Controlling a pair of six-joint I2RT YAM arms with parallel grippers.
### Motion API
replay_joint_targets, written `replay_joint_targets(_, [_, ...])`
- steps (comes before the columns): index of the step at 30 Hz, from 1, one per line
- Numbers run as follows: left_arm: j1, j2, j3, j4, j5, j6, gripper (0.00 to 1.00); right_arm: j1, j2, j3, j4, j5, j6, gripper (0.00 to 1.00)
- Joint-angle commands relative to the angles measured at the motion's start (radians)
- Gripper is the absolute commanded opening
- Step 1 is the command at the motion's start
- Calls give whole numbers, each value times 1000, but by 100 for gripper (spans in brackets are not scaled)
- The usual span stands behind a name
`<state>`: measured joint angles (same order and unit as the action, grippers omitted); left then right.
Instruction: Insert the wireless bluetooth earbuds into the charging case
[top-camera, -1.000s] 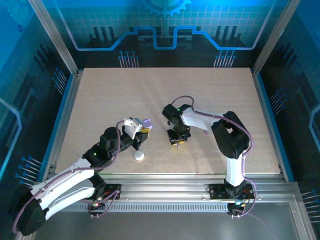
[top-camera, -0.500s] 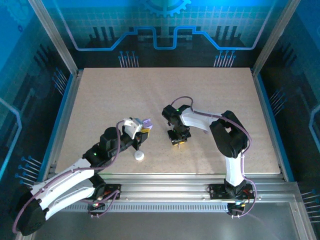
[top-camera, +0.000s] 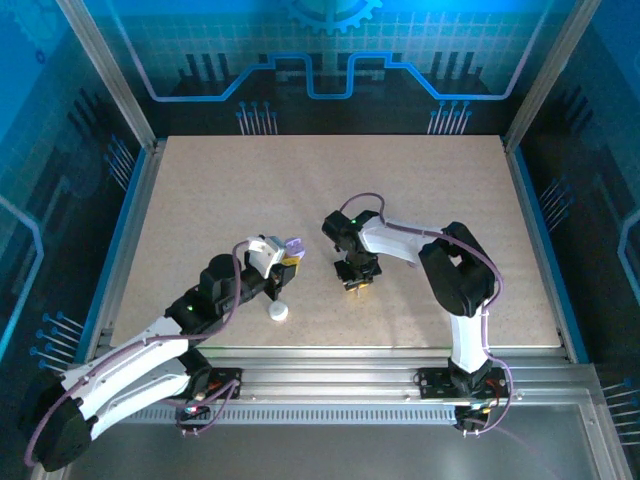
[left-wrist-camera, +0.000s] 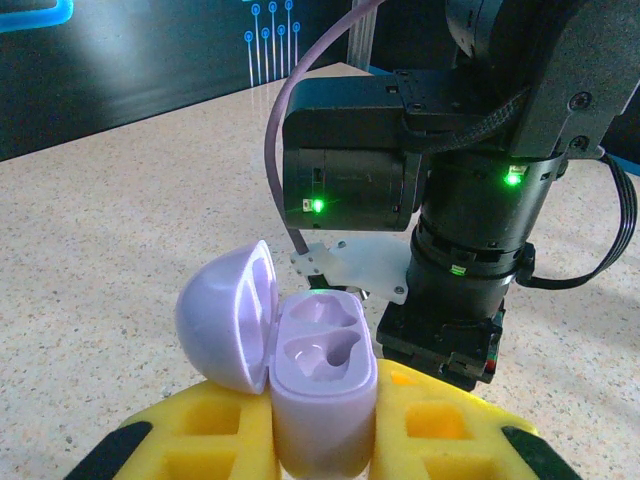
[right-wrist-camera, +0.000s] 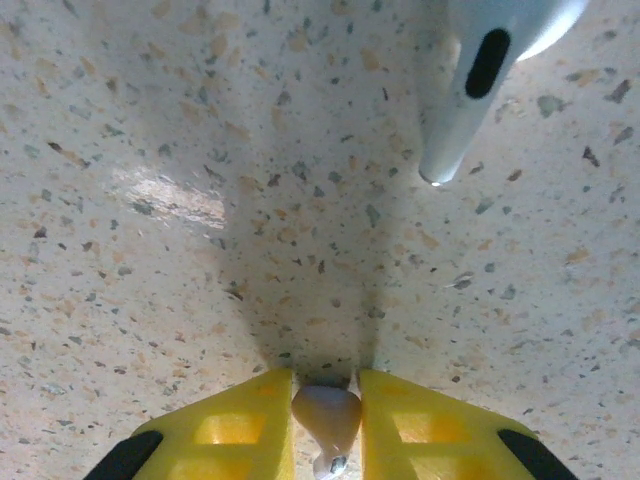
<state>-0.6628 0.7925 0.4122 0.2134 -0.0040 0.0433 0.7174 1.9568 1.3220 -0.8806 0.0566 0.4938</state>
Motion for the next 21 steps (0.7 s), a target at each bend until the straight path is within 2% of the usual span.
replay_joint_targets(1, [6, 12, -12, 6, 4, 7, 15, 21, -49, -14, 7, 43, 22, 19])
replay_joint_targets(5, [6, 56, -21, 41, 22, -14, 15, 21, -132, -32, 23, 67, 50, 19])
replay_joint_targets(21, [-20, 357, -45, 410, 77, -117, 12, 26, -424, 21, 75, 127, 117, 19])
